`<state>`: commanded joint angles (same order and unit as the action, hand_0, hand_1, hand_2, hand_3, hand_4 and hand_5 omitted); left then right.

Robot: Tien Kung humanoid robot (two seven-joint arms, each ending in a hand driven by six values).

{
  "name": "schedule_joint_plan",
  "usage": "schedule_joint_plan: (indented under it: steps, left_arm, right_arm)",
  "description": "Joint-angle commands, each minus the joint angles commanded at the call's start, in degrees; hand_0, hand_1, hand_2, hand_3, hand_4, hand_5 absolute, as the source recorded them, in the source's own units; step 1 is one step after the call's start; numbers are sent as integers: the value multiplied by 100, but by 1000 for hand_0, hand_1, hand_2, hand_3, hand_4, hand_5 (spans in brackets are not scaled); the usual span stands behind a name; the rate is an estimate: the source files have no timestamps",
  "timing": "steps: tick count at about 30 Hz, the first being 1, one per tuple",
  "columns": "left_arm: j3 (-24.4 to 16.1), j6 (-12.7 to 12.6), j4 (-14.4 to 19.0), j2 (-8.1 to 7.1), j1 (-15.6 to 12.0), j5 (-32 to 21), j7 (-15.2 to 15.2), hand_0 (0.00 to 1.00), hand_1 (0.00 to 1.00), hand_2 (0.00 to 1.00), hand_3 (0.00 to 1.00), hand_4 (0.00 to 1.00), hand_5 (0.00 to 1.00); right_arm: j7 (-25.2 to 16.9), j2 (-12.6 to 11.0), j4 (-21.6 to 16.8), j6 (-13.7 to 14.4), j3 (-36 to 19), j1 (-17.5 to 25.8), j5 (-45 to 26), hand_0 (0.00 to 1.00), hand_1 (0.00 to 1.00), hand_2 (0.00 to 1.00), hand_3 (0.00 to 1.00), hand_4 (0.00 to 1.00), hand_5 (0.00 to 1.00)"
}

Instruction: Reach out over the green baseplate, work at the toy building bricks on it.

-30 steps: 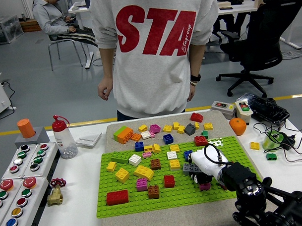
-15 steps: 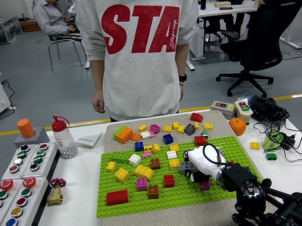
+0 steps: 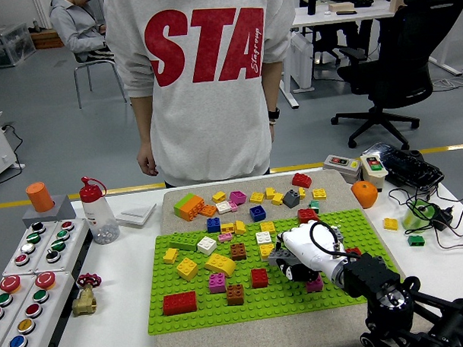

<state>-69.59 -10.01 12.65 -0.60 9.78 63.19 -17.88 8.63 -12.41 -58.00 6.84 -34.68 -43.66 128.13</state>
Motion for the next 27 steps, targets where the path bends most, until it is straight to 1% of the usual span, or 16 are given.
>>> schedule_joint_plan:
  steps: [4,5,9,12,14,17,20,27]
  left_arm:
    - [-14,1,0,-5,-15,21,-12,664,617,613,483,374,998]
    - [-12,0,-1,-5,-18,16,-11,664,616,612,481,375,998]
    - [-6,-3,-5,-8,-23,-2,-1,664,616,612,481,375,998]
    - [-7,-4,-7,-9,-21,-4,1,664,616,609,481,374,998]
    - [-7,-2,-9,-10,-17,-5,2,664,616,609,481,374,998]
    - [-7,0,-10,-10,-12,-5,4,664,616,609,480,374,998]
    - [-5,3,-12,-11,-6,-6,5,664,616,609,480,374,998]
    - [-5,6,-16,-20,12,-8,16,664,616,608,478,374,998]
  right_arm:
    - [-18,-201,-405,29,85,91,-29,441,482,505,542,442,337]
    - [-25,-258,-497,33,116,119,-38,441,483,509,542,409,307]
    - [-99,-523,-972,50,282,244,-87,441,483,509,542,409,307]
    - [-171,-656,-1319,57,410,293,-111,441,483,510,542,393,296]
    - [-227,-732,-1486,68,519,309,-117,441,483,510,542,393,296]
    - [-310,-797,-1579,98,647,312,-123,455,485,510,543,388,294]
    - [-470,-825,-1561,148,740,311,-158,455,485,510,543,388,294]
    - [-898,-809,-1266,310,829,298,-195,472,492,515,544,388,296]
